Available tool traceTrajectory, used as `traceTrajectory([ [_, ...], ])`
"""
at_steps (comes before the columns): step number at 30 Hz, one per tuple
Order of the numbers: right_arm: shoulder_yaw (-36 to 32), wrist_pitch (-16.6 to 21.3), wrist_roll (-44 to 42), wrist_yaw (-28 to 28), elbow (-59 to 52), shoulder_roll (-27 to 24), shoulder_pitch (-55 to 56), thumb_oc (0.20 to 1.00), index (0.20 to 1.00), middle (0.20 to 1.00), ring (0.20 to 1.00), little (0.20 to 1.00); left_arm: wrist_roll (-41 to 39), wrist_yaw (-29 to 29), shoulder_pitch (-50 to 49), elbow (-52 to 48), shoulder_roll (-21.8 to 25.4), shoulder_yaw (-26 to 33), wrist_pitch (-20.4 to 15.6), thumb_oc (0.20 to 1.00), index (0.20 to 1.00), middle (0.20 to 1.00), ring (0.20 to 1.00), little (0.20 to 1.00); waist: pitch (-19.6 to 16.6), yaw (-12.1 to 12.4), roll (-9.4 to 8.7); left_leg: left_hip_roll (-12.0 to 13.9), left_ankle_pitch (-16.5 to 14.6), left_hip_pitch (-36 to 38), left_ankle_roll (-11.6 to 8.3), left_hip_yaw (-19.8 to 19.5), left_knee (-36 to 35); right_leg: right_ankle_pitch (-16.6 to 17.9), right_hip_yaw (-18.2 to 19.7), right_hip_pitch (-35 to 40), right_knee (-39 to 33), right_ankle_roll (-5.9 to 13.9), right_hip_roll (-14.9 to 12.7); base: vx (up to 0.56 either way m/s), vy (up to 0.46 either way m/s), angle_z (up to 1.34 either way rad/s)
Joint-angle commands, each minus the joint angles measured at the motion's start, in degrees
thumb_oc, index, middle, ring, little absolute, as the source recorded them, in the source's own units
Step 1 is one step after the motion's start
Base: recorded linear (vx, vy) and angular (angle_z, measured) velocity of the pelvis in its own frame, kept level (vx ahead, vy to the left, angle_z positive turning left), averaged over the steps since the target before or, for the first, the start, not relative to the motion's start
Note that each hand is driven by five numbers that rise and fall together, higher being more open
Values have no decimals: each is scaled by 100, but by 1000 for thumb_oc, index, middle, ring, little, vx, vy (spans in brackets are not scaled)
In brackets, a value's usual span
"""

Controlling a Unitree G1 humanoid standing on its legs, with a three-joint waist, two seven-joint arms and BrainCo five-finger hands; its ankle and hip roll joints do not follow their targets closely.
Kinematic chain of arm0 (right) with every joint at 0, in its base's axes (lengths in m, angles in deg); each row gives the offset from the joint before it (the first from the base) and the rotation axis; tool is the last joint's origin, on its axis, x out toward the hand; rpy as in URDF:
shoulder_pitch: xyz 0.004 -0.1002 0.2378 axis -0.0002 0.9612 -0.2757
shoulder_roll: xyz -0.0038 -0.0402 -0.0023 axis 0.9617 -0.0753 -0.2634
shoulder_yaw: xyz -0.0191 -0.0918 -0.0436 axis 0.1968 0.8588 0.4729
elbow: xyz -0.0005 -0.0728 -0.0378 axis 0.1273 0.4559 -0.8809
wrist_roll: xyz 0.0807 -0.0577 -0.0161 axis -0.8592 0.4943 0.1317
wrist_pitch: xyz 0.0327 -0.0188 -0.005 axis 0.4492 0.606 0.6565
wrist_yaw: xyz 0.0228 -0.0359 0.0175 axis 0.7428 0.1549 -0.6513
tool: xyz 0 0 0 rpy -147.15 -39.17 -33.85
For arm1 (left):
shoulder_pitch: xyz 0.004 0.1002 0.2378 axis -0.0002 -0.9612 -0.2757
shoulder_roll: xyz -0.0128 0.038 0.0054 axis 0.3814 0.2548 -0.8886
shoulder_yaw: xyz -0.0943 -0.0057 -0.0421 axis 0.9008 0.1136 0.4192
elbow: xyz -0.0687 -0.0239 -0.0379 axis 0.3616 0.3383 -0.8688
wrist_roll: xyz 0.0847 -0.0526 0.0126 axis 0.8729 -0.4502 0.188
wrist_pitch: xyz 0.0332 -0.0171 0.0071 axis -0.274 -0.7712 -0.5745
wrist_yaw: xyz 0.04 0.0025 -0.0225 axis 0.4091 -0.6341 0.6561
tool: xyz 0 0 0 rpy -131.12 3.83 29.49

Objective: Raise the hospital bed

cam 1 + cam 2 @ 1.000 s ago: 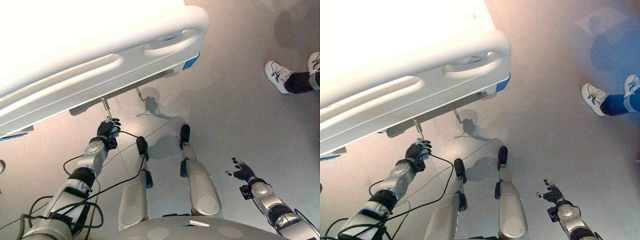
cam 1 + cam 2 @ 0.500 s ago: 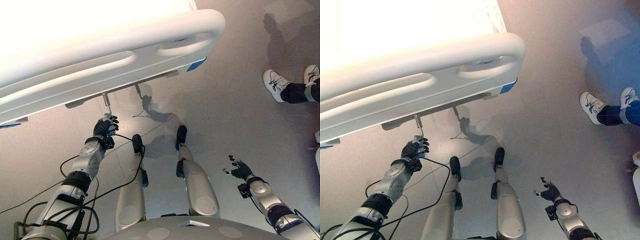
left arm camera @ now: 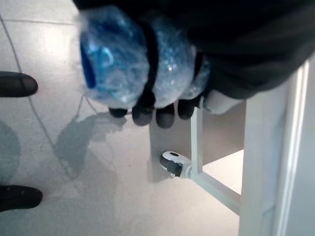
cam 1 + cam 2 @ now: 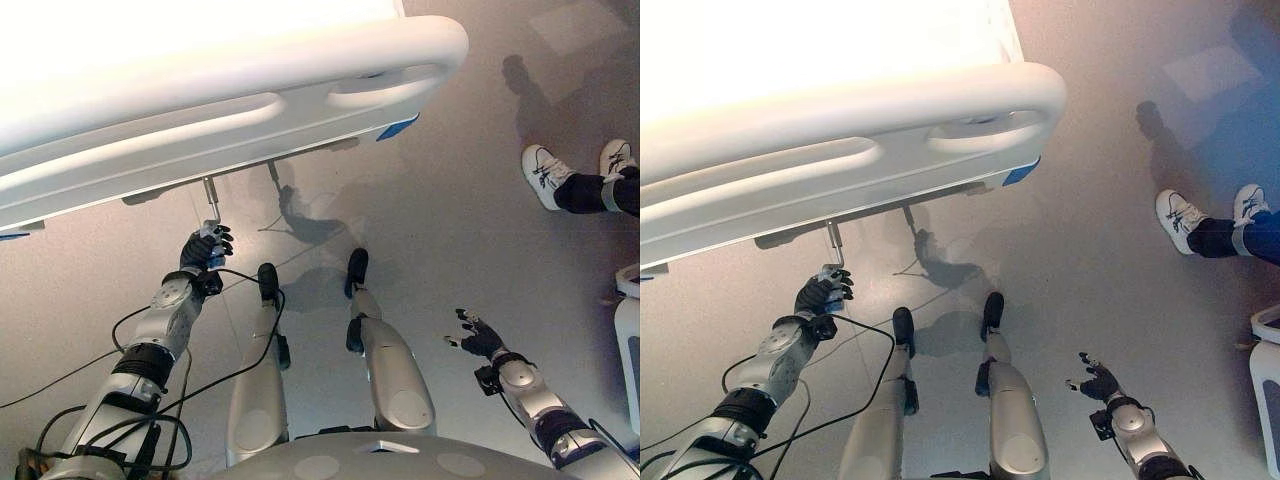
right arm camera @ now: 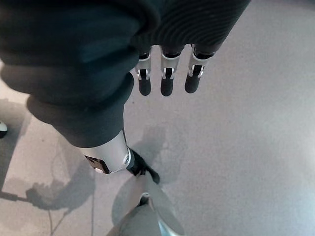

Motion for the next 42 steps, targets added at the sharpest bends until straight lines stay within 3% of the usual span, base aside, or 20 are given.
traceTrajectory([
  [1, 82, 71, -75, 40, -102, -102, 474, 1000, 1000, 1000, 1000, 1000, 104, 1, -906, -117, 591, 411, -746, 200, 200, 200, 200, 200, -261, 384, -491, -349, 60, -694, 276, 4, 257, -159, -49, -203, 333, 435, 85, 0, 0, 0],
  [15, 200, 178, -310, -41, -1097, -268, 457, 1000, 1000, 1000, 1000, 1000, 148, -374, 159, 1345, 501, 354, -677, 200, 200, 200, 200, 200, 185, 305, -838, -307, 40, -1194, 280, -49, 465, -207, -219, -565, 563, 430, 47, 2, 8, 5],
  [42, 248, 322, -782, -277, -2168, -506, 229, 1000, 1000, 1000, 1000, 1000, 602, -861, 2662, 3098, 788, -163, -433, 200, 200, 200, 200, 200, 644, -131, -977, -251, -3, -2026, 249, 4, 651, -237, -174, -1391, 803, 435, -3, 4, 3, 3],
])
